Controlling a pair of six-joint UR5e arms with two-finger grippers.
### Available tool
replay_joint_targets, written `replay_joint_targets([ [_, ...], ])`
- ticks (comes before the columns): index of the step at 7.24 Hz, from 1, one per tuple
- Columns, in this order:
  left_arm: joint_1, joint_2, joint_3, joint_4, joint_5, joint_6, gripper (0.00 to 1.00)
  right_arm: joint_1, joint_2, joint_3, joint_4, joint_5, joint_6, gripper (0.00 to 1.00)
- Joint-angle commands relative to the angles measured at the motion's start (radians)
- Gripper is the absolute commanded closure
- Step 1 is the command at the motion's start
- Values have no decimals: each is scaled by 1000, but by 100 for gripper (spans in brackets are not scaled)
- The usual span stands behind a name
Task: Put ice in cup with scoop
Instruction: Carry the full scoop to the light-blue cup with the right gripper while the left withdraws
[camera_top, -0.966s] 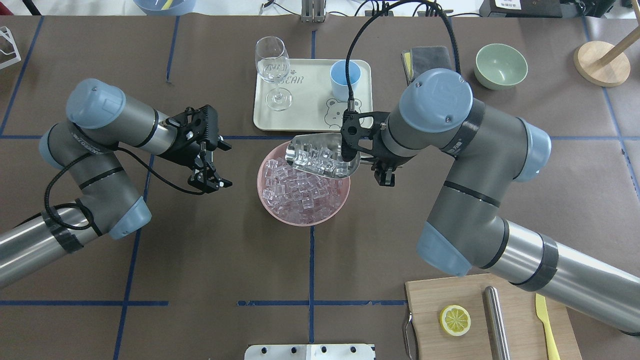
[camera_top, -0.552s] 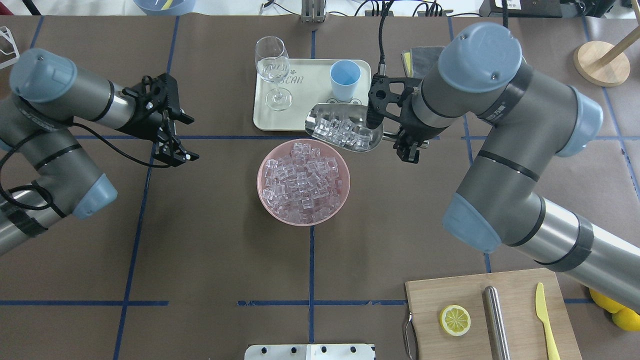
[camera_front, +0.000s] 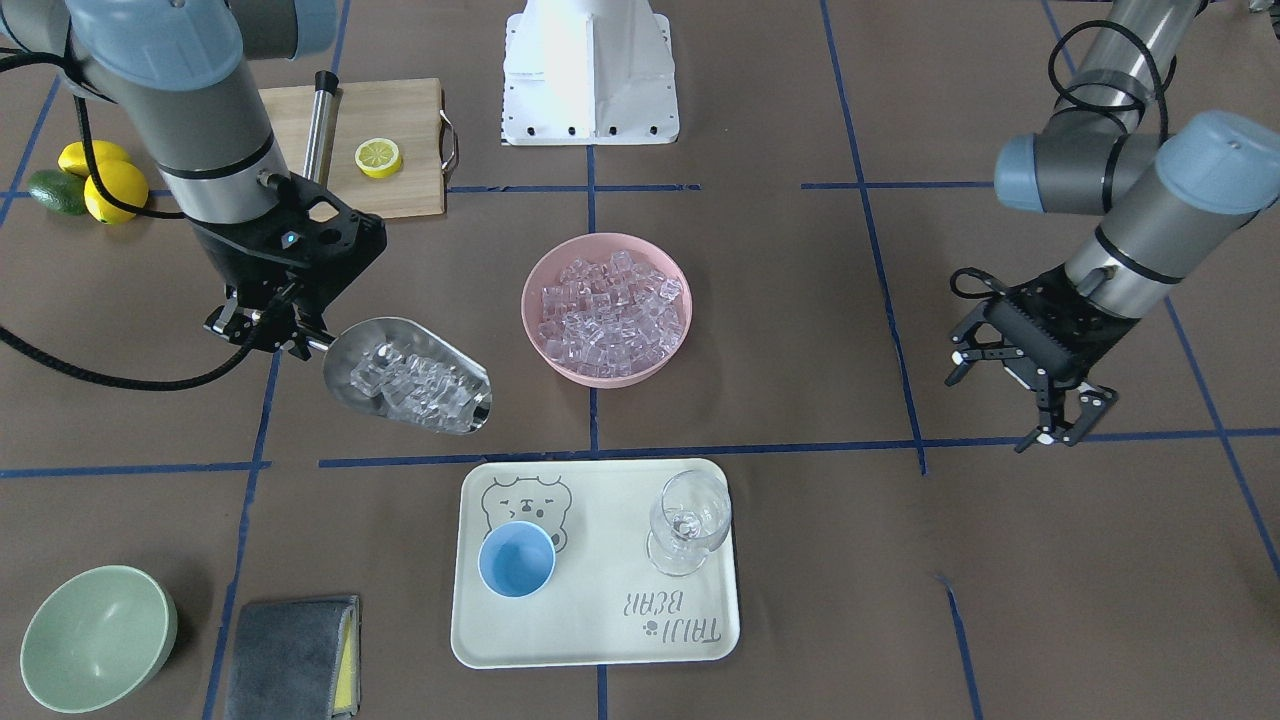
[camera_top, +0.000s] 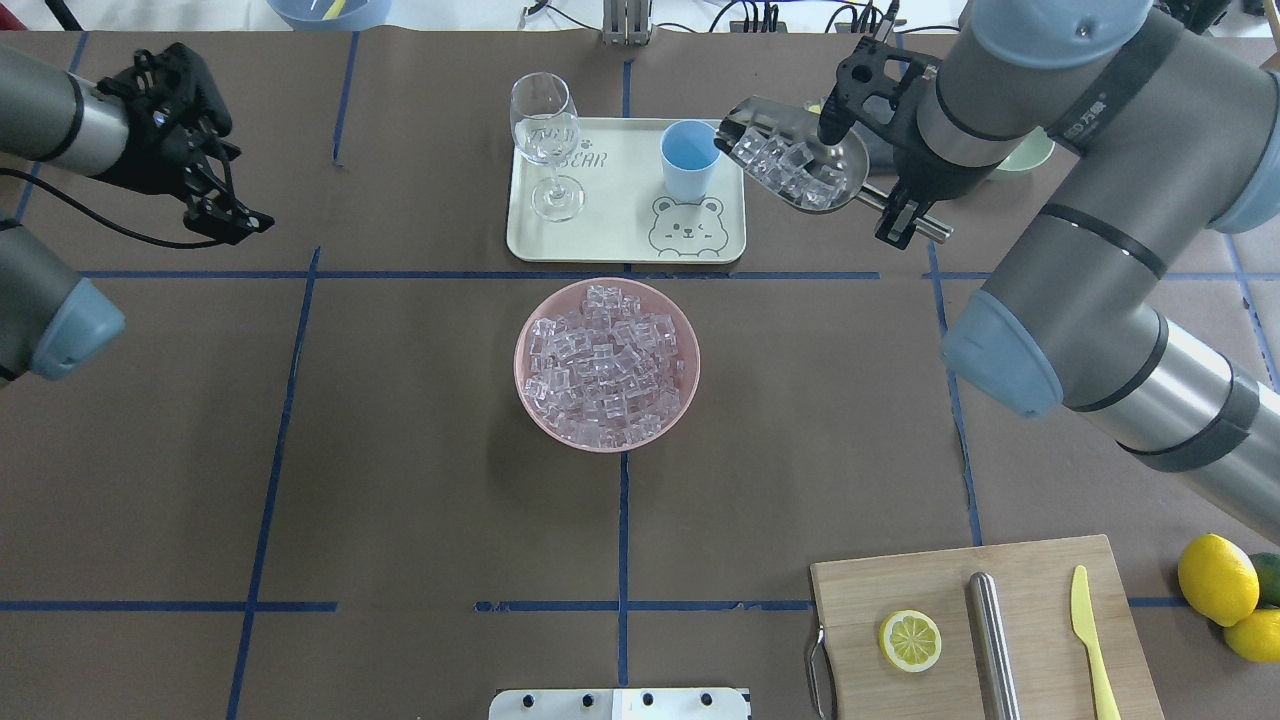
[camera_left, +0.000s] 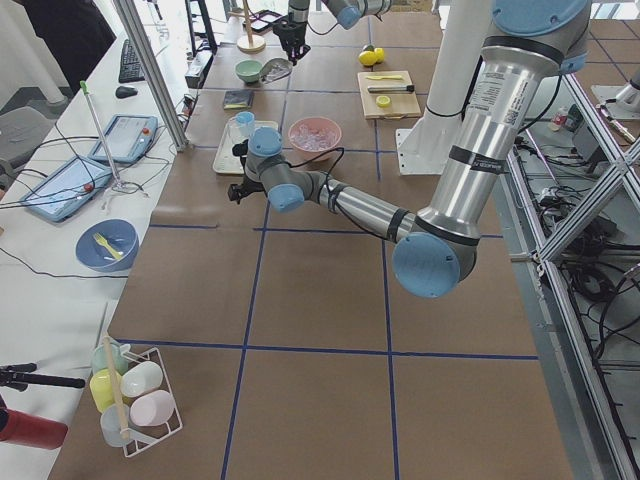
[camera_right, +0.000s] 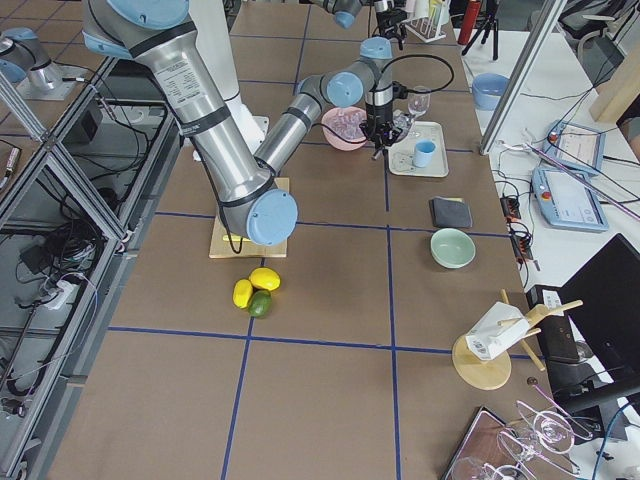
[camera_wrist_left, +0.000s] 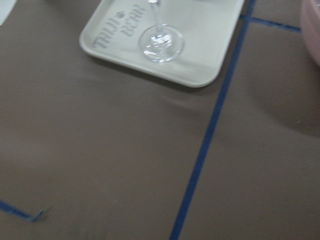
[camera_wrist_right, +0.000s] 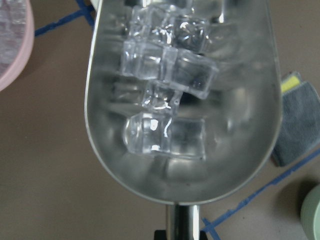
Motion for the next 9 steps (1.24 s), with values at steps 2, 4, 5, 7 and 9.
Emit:
replay_joint_targets([
  [2, -186, 32, -13, 225, 6, -1, 0, 23, 75, -171, -38, 57, 148, 100],
  [4, -287, 23, -14, 344, 1, 6, 0, 25, 169, -295, -90, 76, 160, 100],
  [5, -309, 24, -27, 360, 1, 9, 0, 25, 222, -346, -131, 80, 162, 100],
  [7, -309, 26, -27, 381, 3, 2, 0, 16, 296, -429, -193, 96, 162, 100],
  [9, -332, 19, -30, 540, 3, -8, 0, -11, 350, -501, -213, 96, 162, 100],
])
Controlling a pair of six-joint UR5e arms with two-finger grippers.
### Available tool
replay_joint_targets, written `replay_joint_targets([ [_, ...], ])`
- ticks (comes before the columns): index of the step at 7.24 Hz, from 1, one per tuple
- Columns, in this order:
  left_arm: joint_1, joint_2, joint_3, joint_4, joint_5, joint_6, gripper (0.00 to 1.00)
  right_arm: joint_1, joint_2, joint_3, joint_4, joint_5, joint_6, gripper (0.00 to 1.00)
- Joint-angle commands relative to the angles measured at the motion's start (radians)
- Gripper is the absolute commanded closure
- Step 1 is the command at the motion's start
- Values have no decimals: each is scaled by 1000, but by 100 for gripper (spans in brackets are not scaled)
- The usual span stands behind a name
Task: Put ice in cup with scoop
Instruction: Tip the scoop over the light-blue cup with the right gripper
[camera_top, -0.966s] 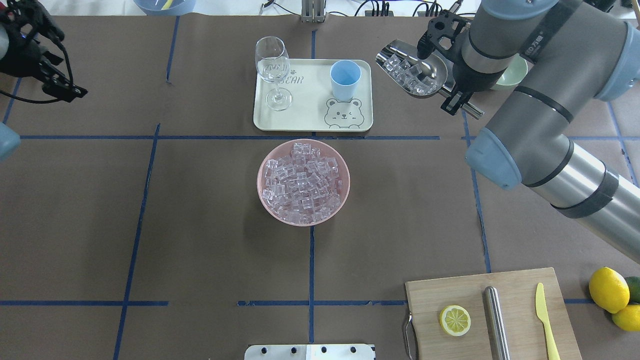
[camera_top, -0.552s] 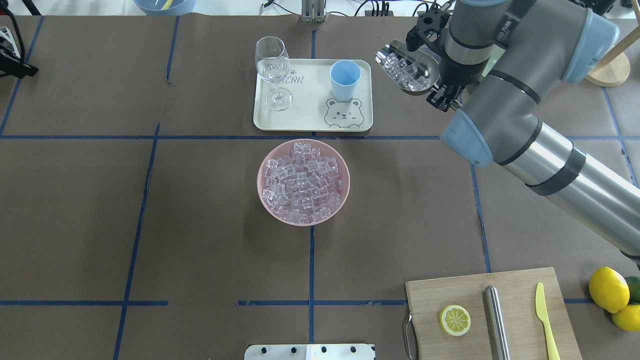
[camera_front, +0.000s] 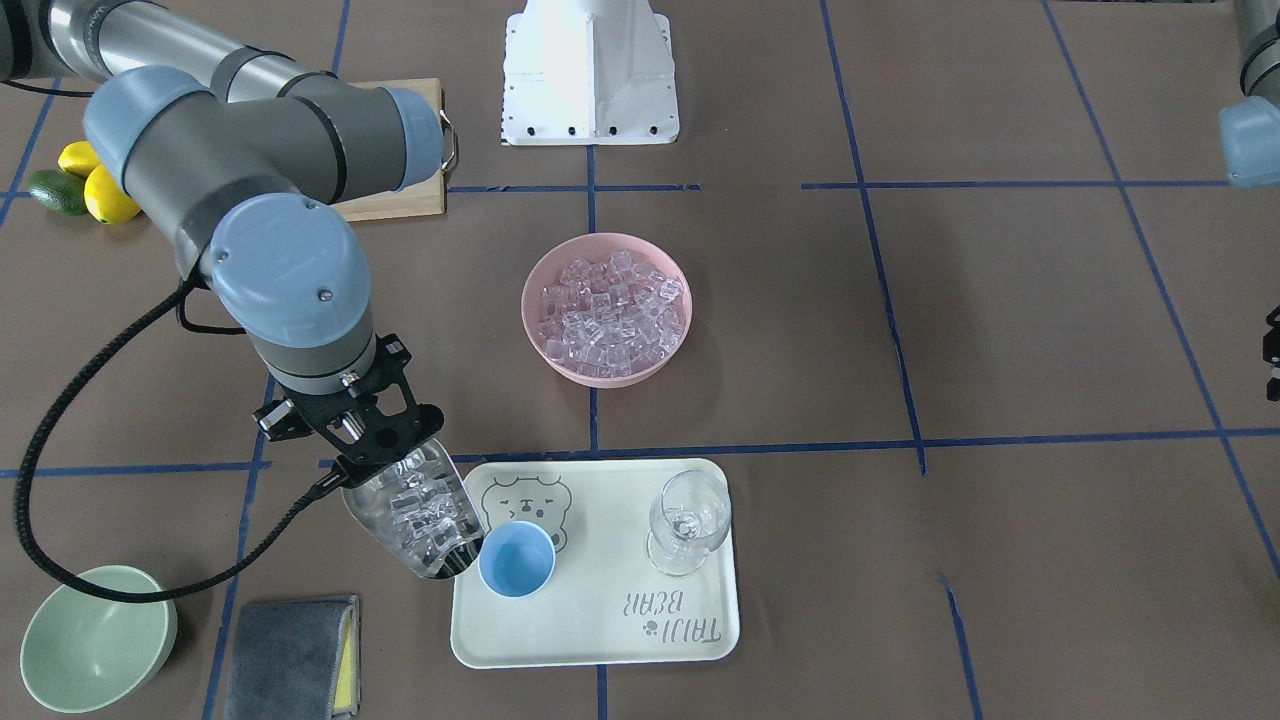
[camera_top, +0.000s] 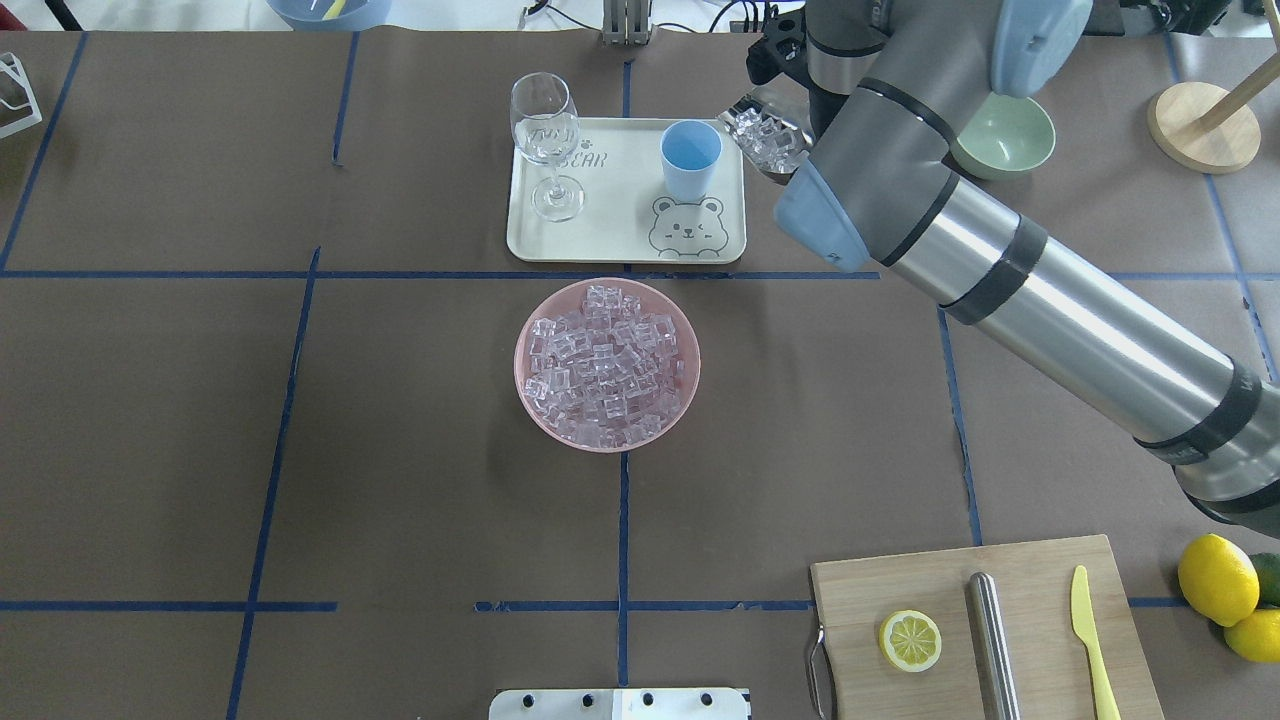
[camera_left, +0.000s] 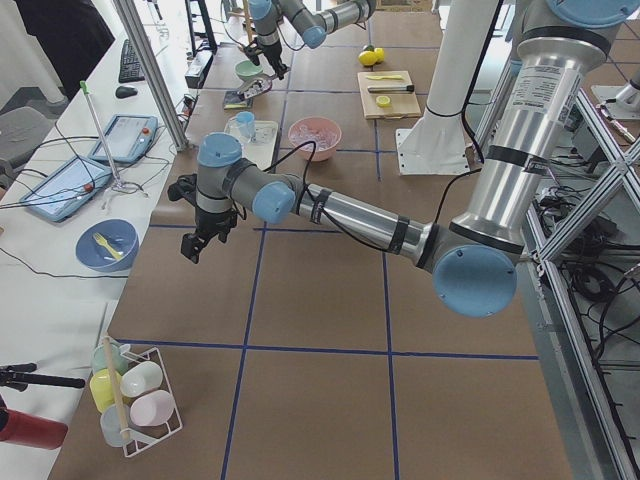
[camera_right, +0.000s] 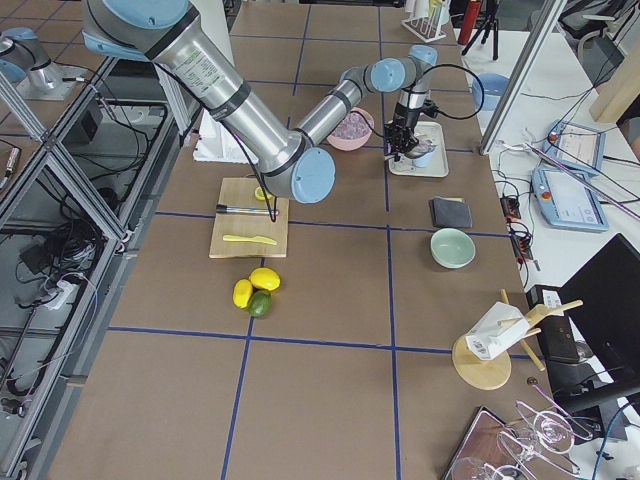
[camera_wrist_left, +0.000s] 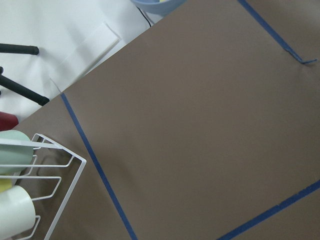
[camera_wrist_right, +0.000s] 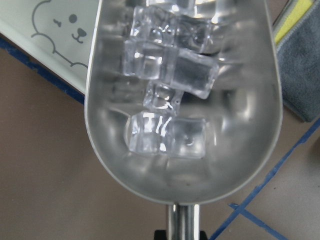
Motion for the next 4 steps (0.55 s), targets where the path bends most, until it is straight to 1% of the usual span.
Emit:
replay_joint_targets([
  [1, -22, 6, -5, 105, 0, -26, 0, -20, 36, -43, -35, 1, 0, 100],
  [2, -22, 12, -3, 105, 0, -27, 0, -23, 80, -50, -104, -1, 0, 100],
  [3, -22, 12, -2, 105, 0, -29, 0, -28, 144, -96, -164, -1, 0, 100],
  [4, -20, 12, -2, 105, 0, -29, 0, -28, 201, -181, -189, 1, -1, 100],
])
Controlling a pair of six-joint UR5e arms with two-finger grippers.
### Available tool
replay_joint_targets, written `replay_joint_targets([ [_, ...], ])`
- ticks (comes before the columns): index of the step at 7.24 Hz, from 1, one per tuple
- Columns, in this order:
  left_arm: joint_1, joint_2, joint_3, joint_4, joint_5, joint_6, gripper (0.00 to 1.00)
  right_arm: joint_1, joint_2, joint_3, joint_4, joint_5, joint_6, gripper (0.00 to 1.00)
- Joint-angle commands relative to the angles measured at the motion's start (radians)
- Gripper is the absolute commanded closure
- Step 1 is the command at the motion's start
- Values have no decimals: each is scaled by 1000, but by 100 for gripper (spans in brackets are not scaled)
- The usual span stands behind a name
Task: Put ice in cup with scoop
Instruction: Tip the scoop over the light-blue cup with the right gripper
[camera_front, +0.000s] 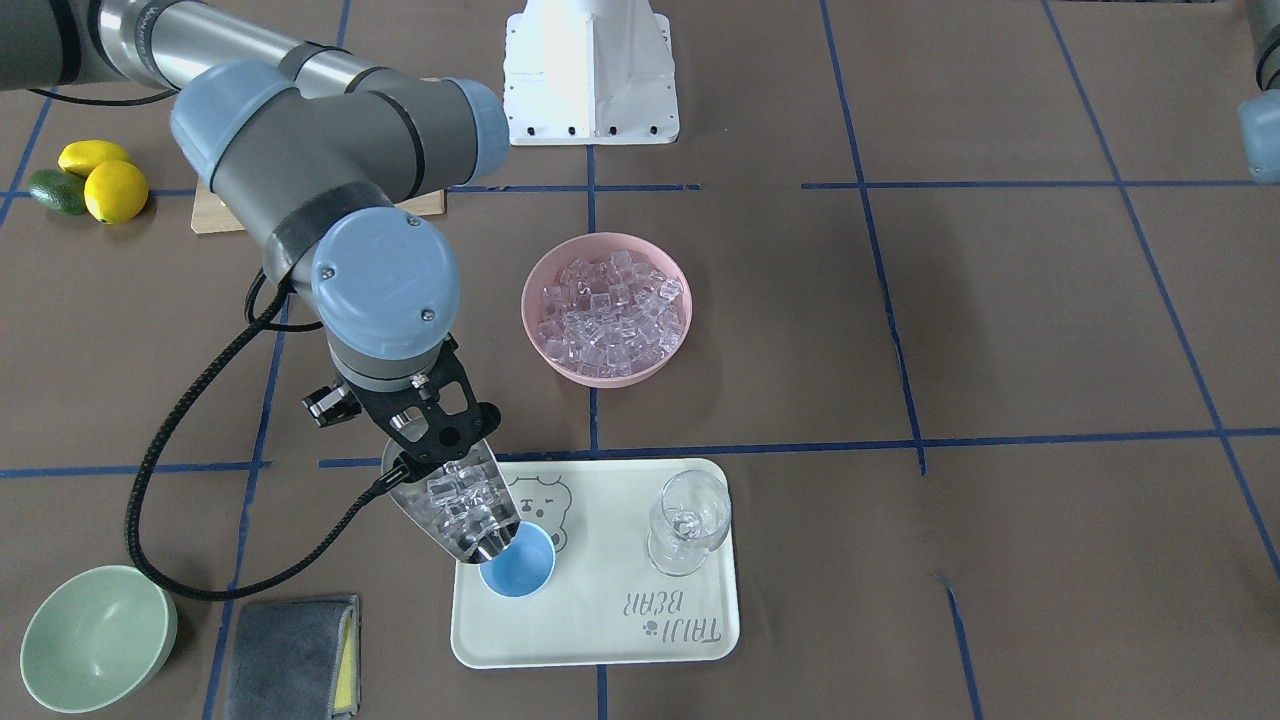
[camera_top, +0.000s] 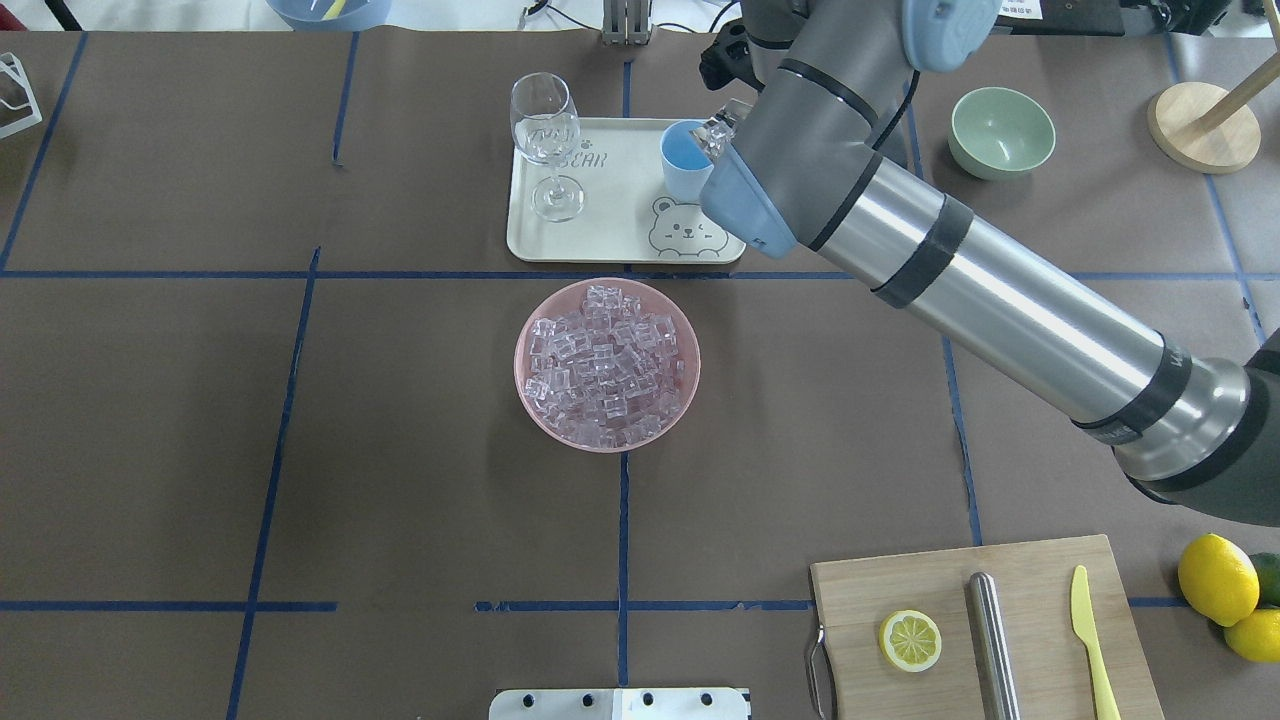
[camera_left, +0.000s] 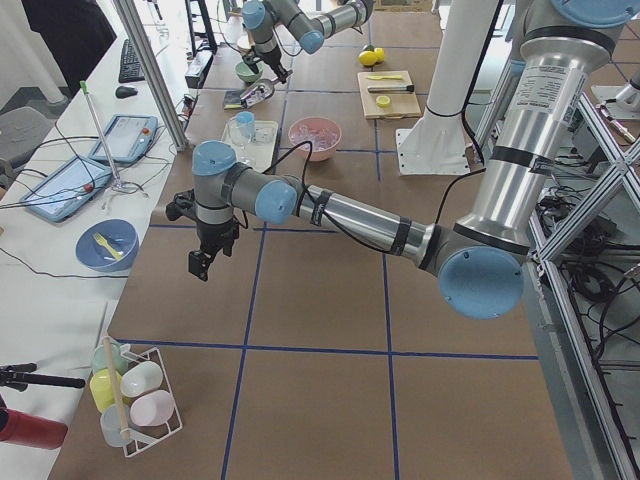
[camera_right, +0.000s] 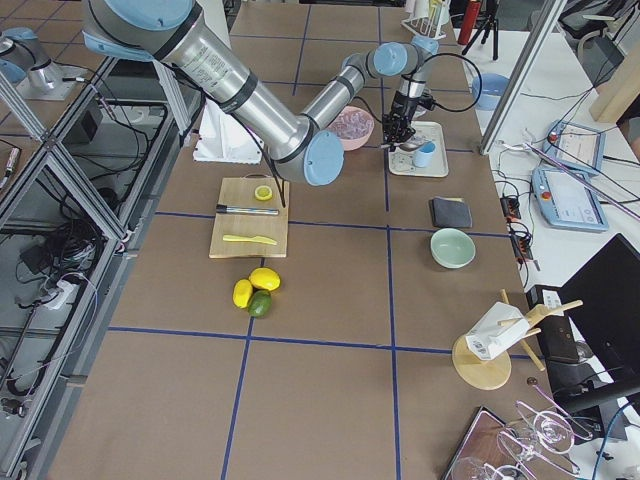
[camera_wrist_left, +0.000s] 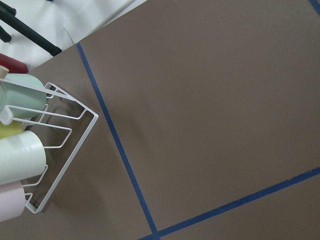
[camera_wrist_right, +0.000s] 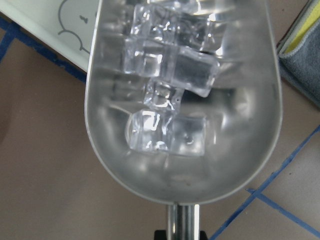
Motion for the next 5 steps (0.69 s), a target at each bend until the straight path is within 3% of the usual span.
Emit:
replay_joint_targets([
  [1, 1, 1, 1, 2, -2, -1, 0, -2, 88, -117, -52, 3, -1, 100],
  [3, 1, 1, 1, 2, -2, 0, 0, -2, 111, -130, -120, 4, -1, 100],
  [5, 1, 1, 1, 0, -2, 0, 0, -2, 163, -222, -157, 27, -1, 100],
])
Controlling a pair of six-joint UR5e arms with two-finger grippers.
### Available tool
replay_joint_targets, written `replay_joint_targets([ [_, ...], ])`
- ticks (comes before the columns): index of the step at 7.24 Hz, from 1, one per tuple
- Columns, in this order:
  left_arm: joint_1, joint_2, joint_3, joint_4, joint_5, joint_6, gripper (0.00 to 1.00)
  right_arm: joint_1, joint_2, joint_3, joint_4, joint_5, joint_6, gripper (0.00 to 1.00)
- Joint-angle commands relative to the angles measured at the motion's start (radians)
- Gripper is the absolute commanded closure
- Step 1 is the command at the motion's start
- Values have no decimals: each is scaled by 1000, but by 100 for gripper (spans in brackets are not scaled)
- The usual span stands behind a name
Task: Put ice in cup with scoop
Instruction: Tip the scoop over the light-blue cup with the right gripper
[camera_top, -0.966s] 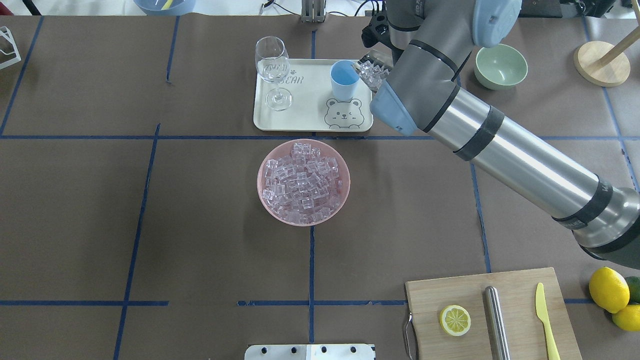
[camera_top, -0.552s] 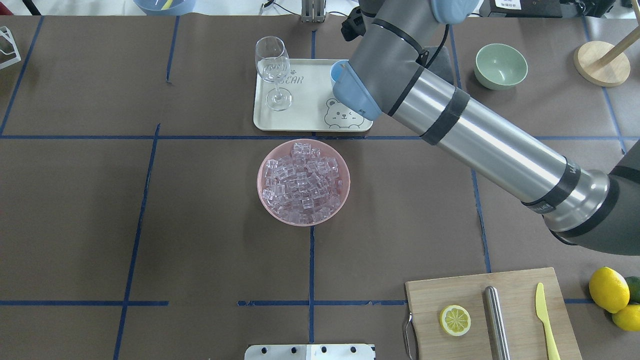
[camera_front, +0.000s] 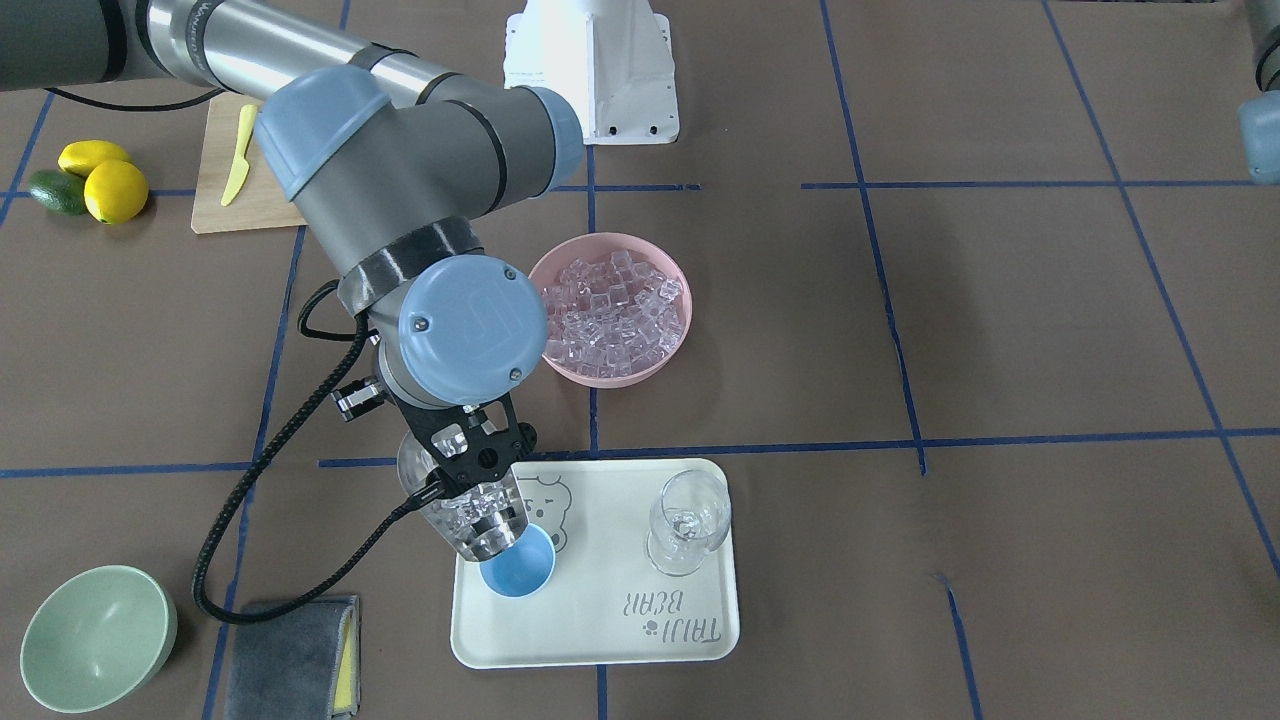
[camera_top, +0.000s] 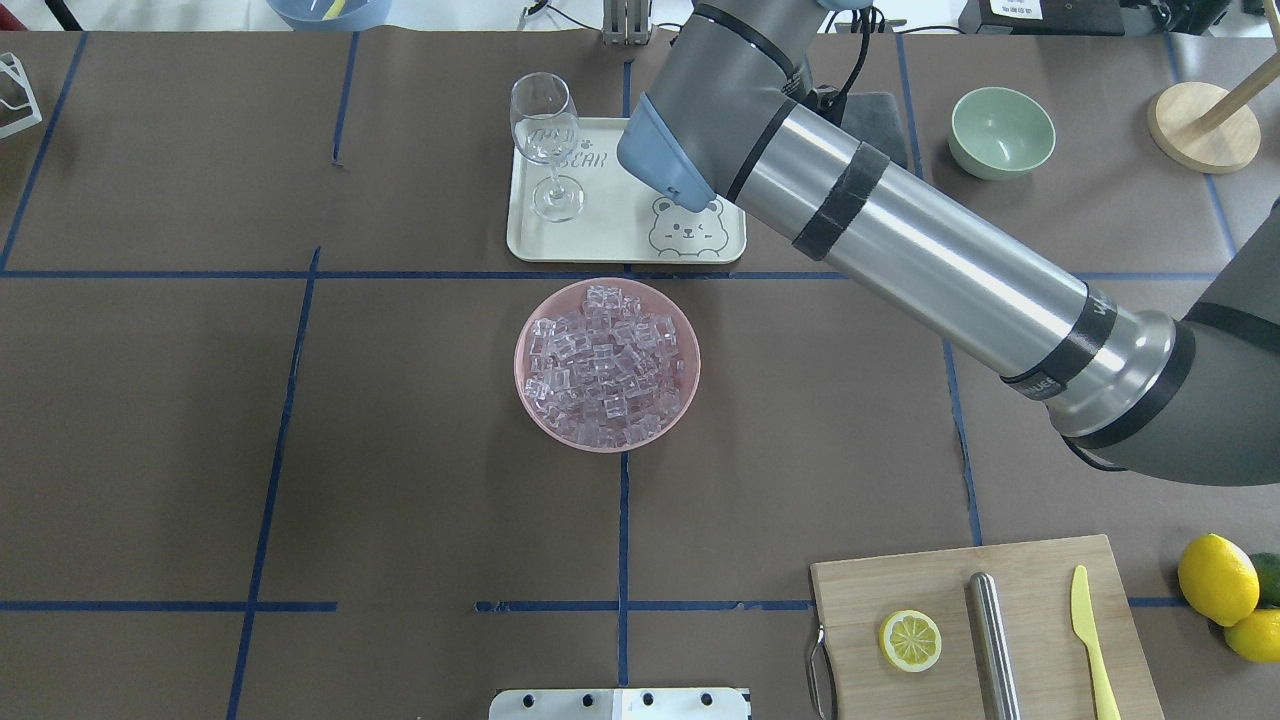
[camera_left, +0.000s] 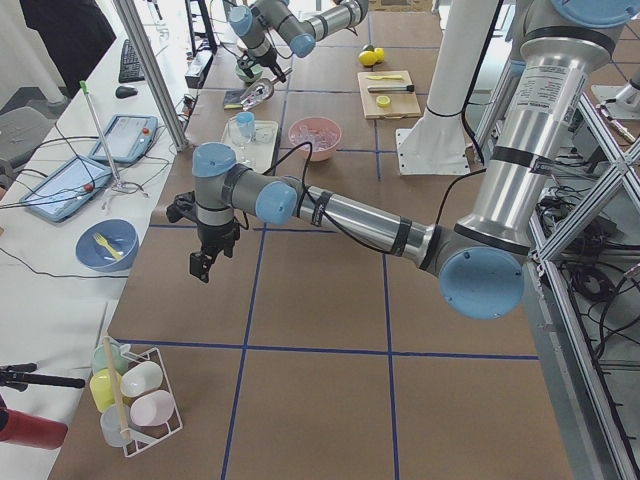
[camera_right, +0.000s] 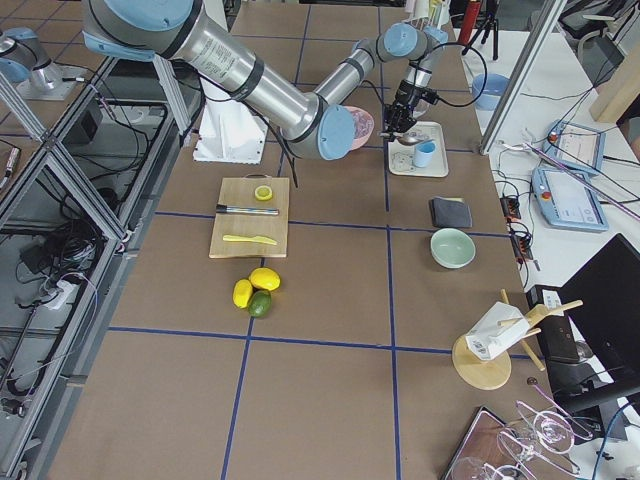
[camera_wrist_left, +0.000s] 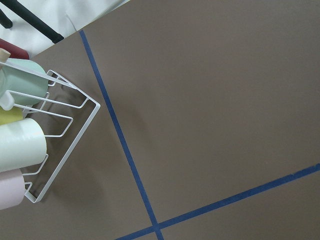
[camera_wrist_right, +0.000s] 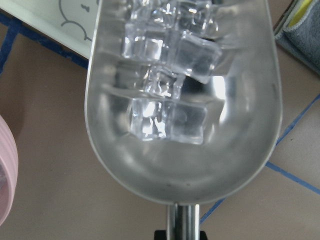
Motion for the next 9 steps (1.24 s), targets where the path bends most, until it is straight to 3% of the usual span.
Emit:
replay_joint_targets([
  [1, 0, -1, -1, -3, 0, 0, 0, 0, 34, -66, -35, 19, 0, 100],
  [4, 0, -2, -1, -3, 0, 2, 0, -2, 80, -127, -84, 19, 0, 100],
  [9, 0, -10, -1, 0, 0, 2, 0, -8, 97, -146, -99, 21, 0, 100],
])
